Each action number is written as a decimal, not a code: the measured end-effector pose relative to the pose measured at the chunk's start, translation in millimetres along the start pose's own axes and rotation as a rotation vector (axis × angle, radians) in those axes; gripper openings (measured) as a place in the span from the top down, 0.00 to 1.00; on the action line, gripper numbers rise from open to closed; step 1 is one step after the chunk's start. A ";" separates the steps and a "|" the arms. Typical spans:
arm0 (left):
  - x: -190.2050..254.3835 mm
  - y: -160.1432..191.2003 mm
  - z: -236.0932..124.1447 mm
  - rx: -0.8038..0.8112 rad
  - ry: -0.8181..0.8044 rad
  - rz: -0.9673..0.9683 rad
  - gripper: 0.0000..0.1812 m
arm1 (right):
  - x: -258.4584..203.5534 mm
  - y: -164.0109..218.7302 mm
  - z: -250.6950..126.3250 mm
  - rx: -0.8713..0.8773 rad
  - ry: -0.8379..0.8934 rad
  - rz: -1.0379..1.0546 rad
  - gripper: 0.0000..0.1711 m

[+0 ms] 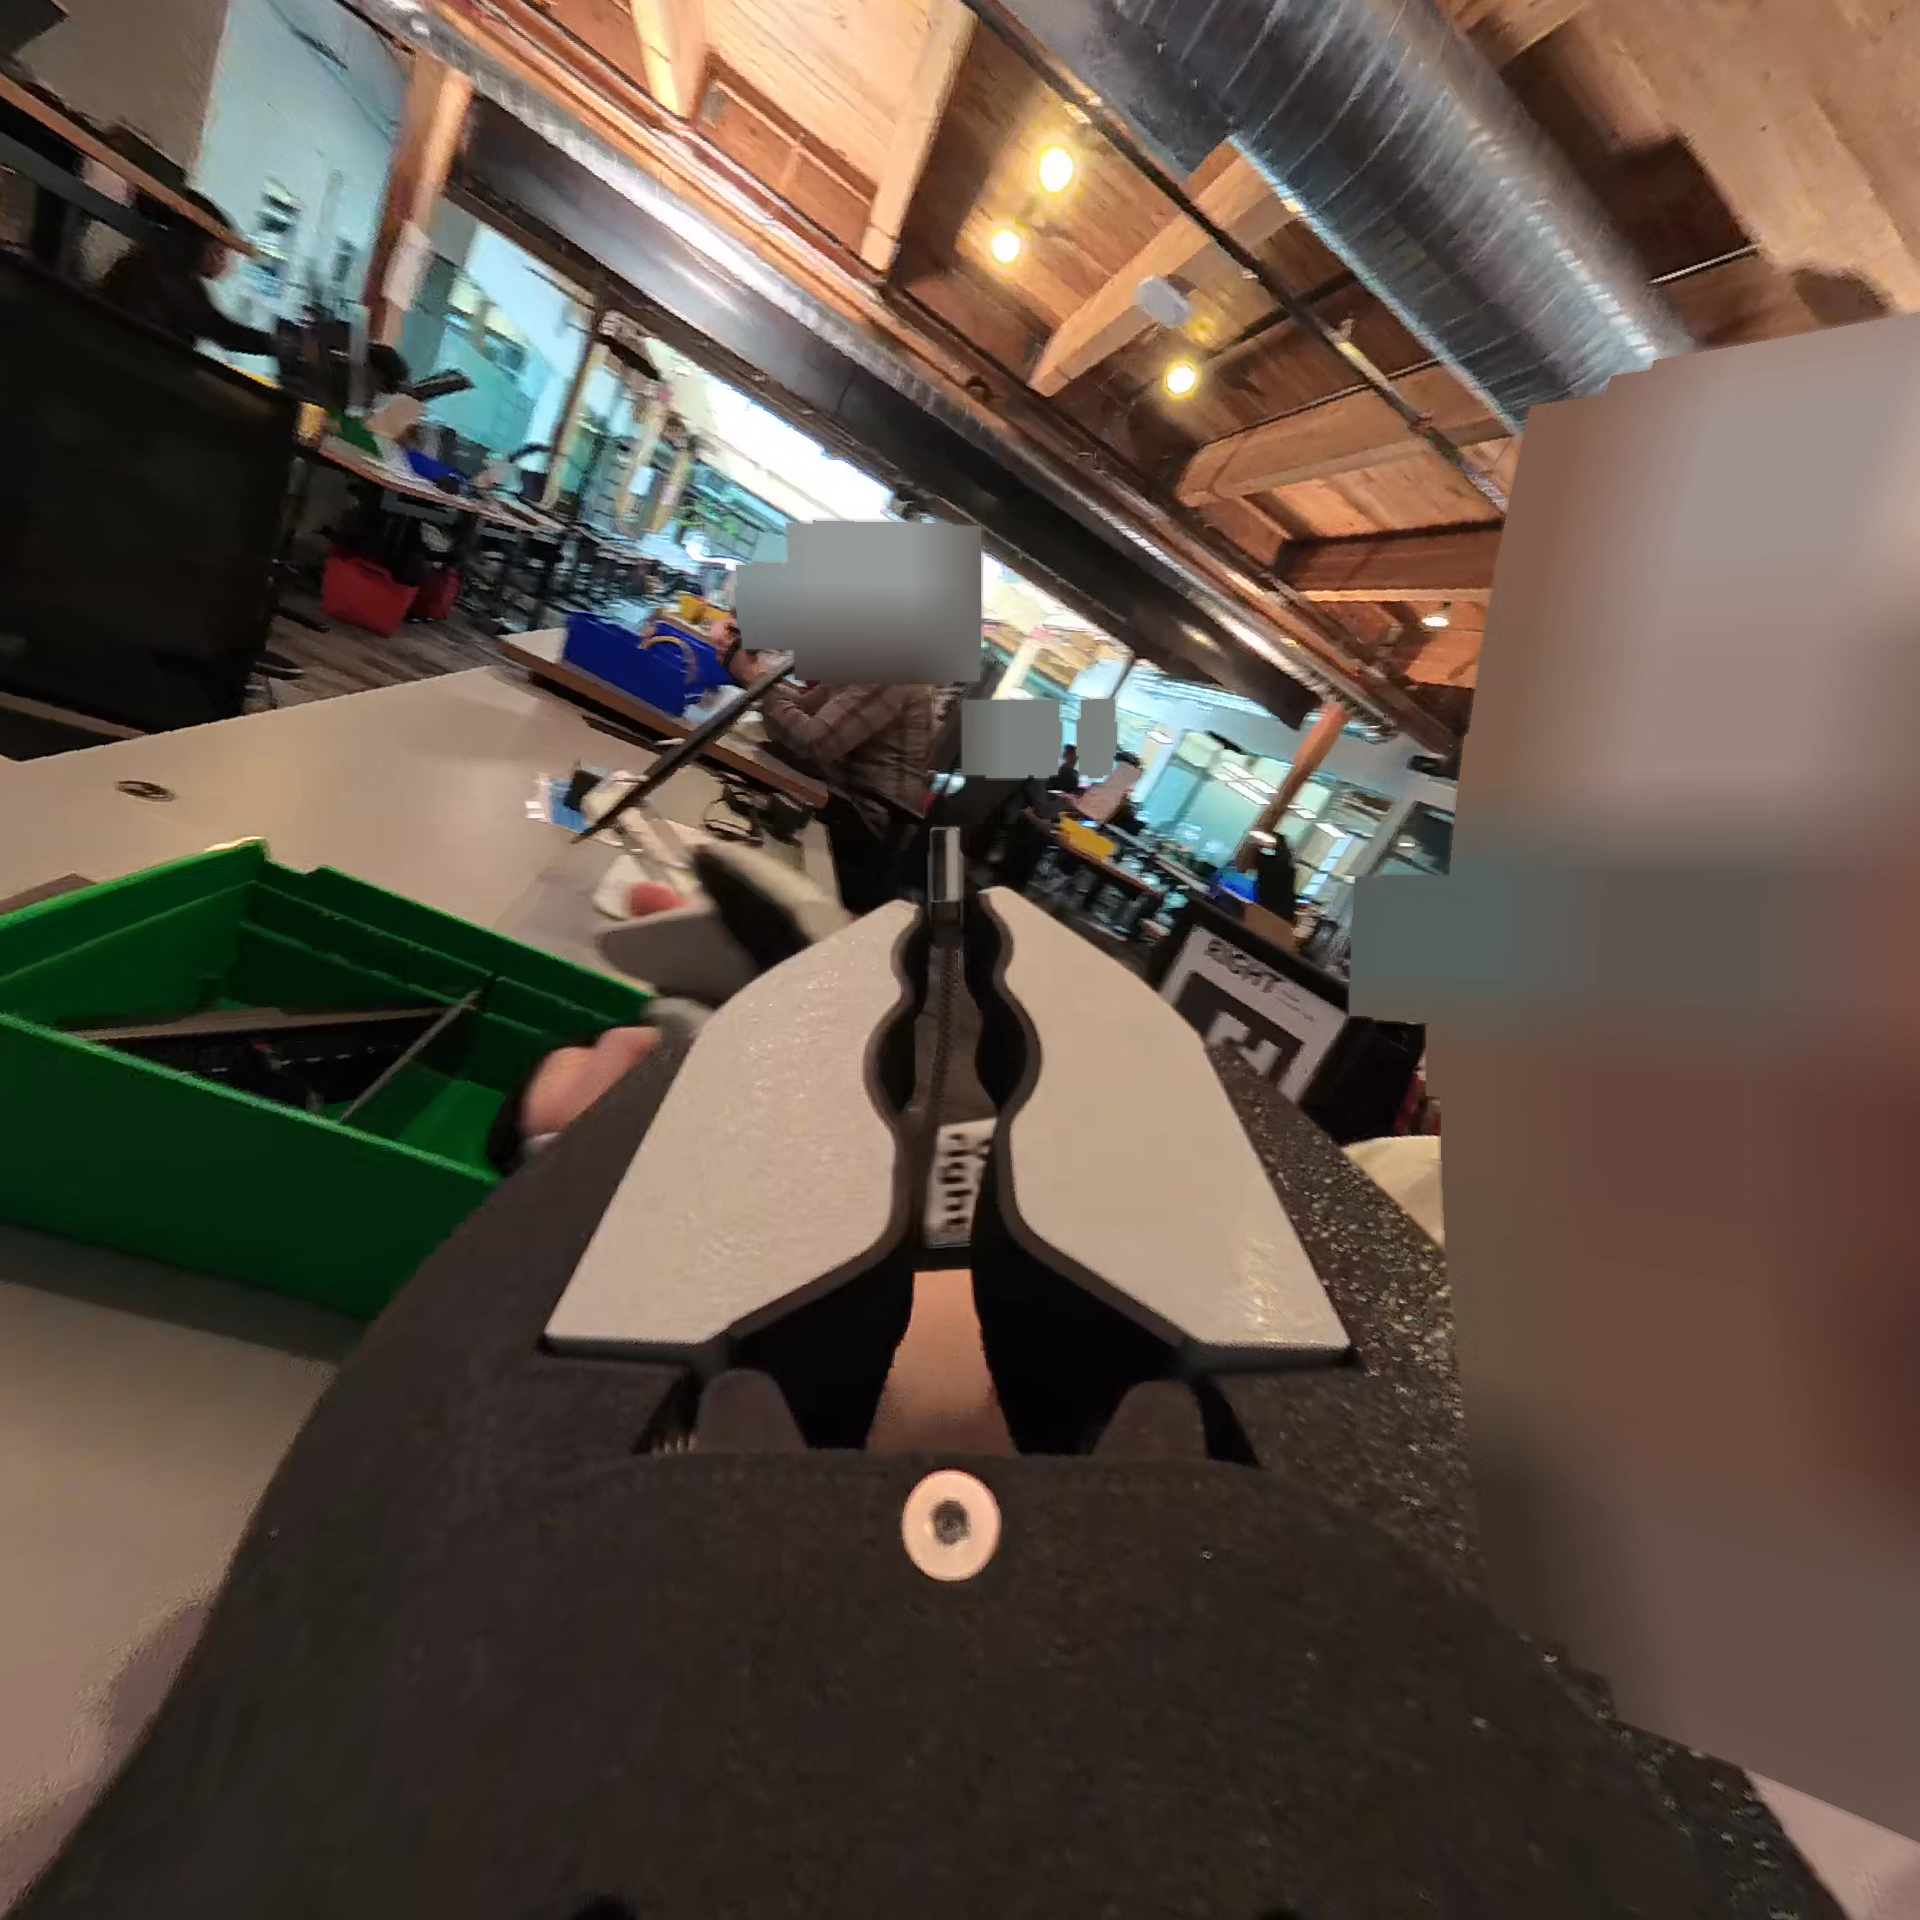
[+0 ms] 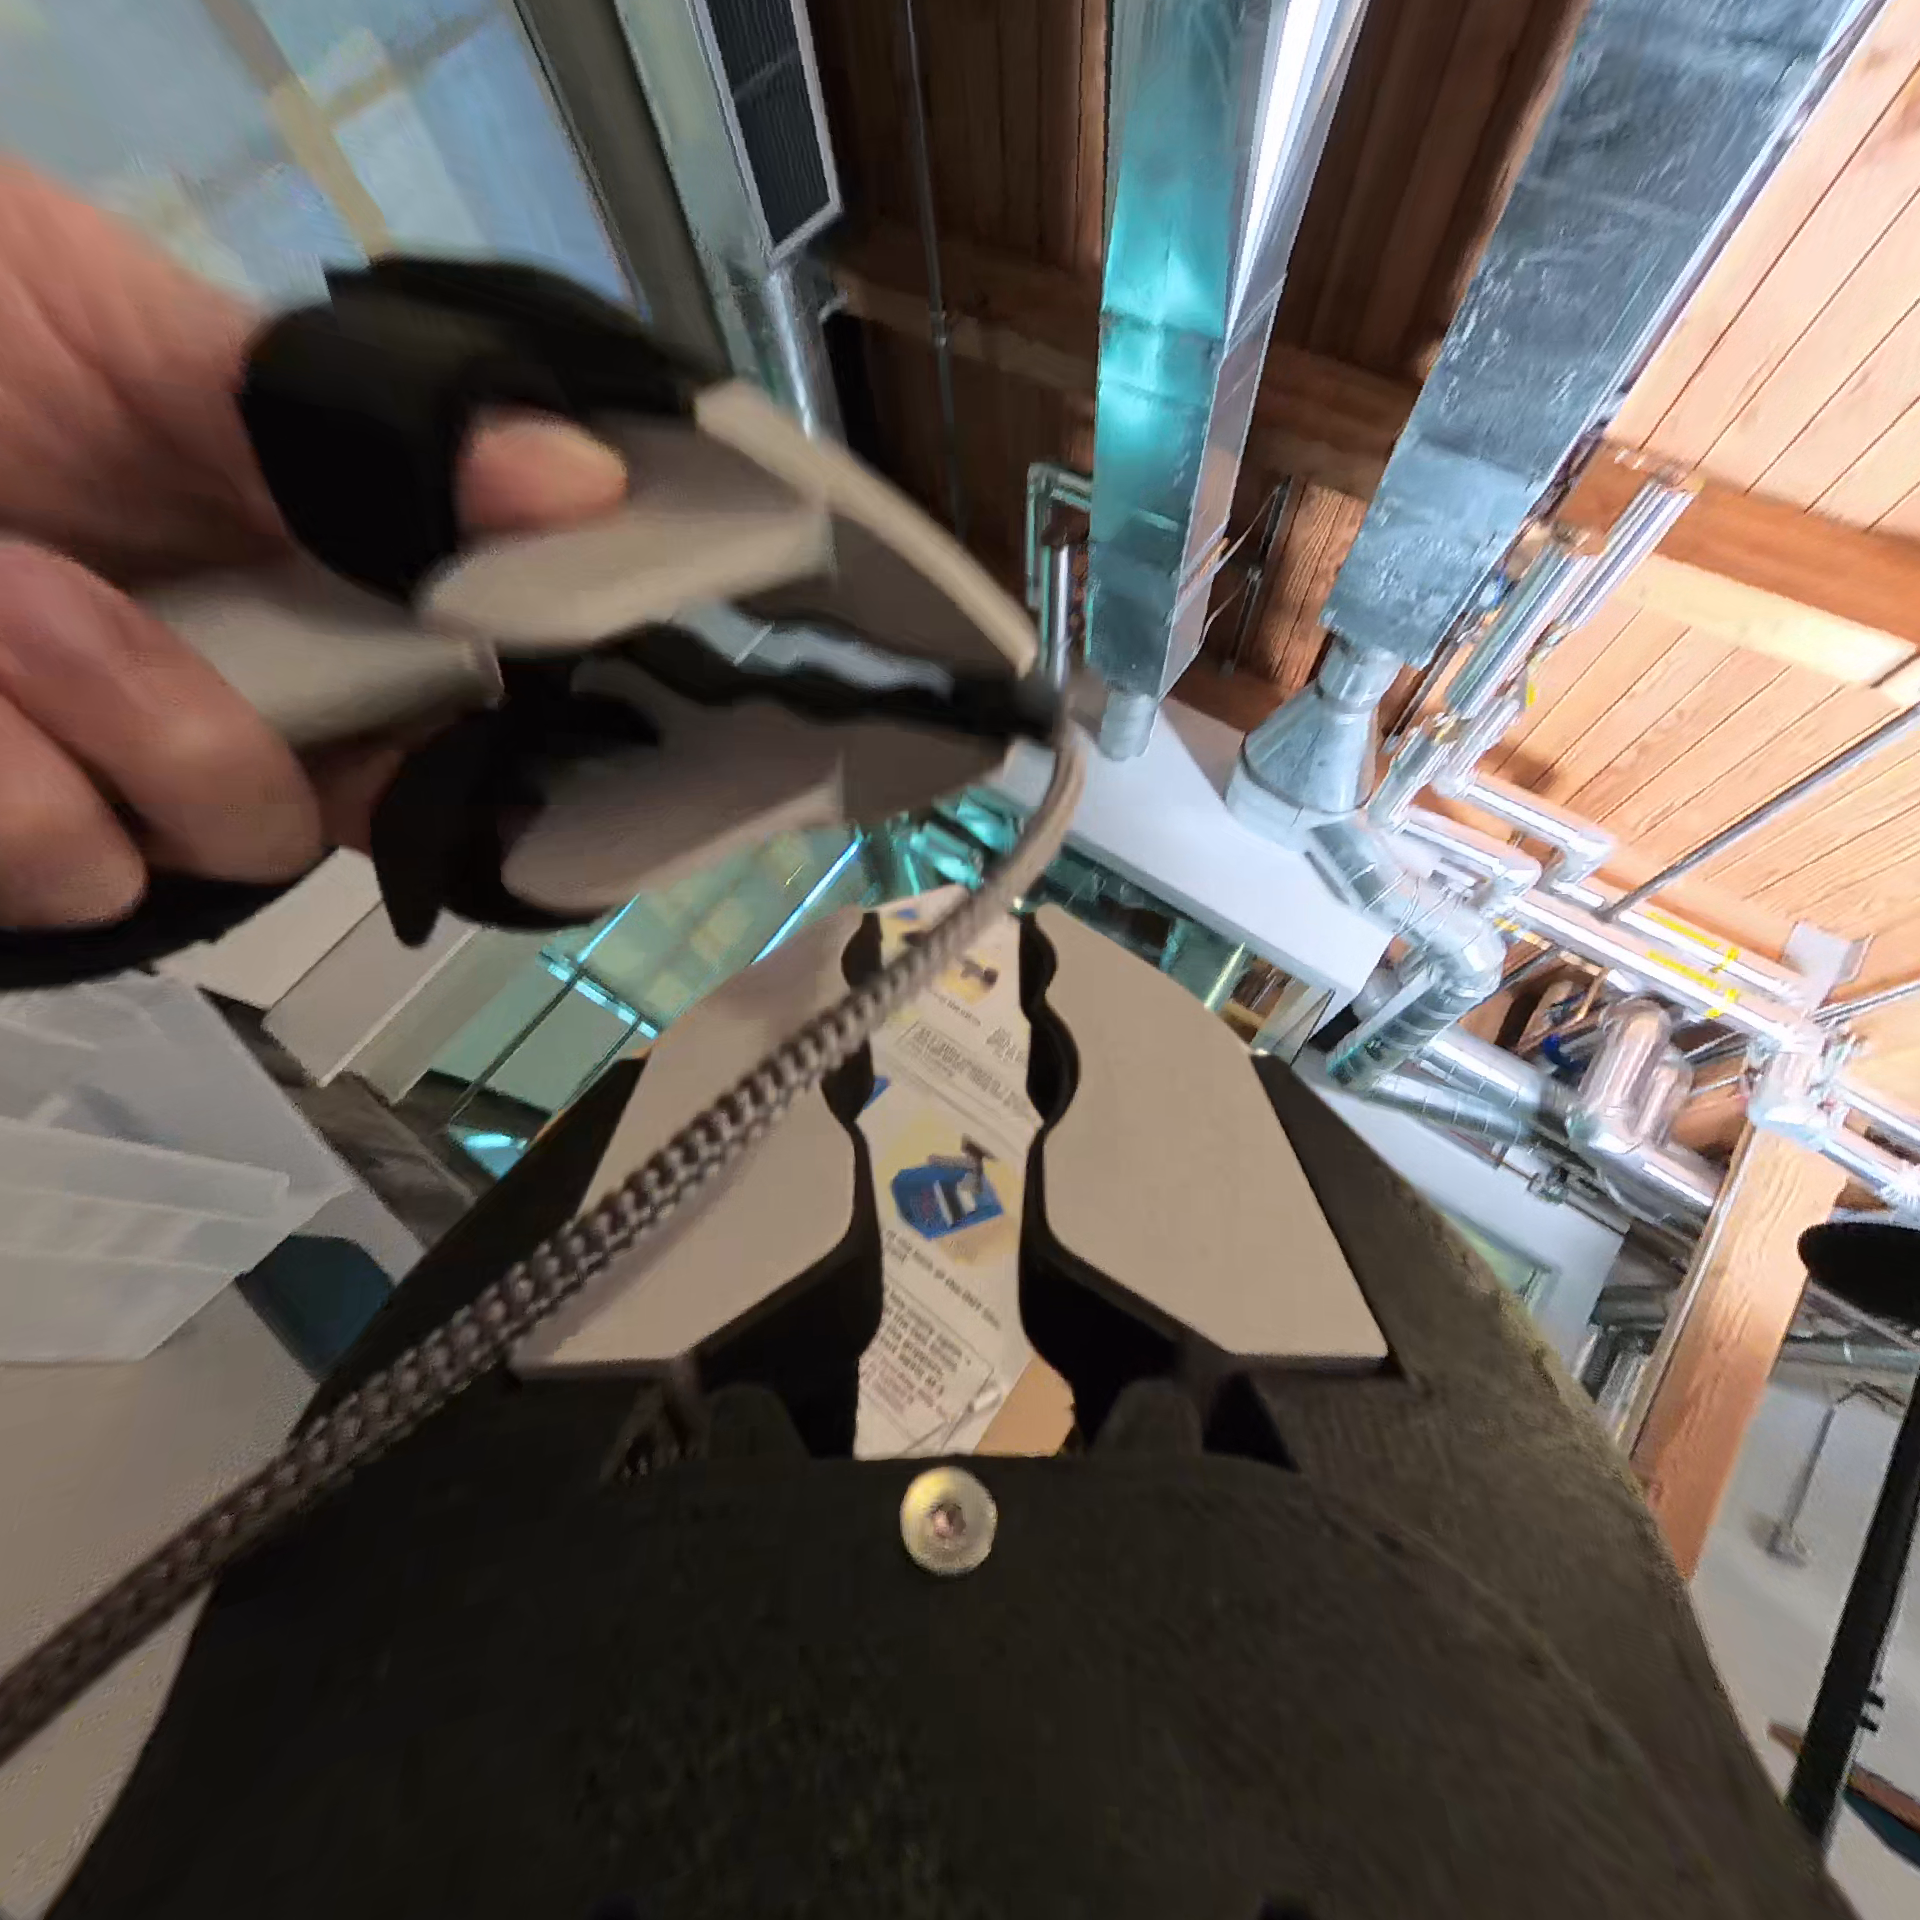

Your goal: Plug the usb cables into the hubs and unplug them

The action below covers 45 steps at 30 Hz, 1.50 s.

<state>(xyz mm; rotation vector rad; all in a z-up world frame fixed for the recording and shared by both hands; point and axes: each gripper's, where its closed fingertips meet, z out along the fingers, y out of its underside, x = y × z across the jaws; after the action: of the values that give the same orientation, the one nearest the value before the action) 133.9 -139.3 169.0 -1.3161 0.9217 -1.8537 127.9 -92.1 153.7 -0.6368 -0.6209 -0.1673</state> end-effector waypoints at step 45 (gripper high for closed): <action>-28.8 -3.9 -27.5 -0.022 -0.111 -0.062 0.97 | -15.6 -15.9 0.5 -0.055 -0.351 0.143 0.96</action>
<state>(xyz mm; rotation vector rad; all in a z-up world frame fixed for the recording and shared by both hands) 114.7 -108.7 151.8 -1.4599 0.8540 -1.8014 109.8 -105.1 152.9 -0.7682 -0.9070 0.0639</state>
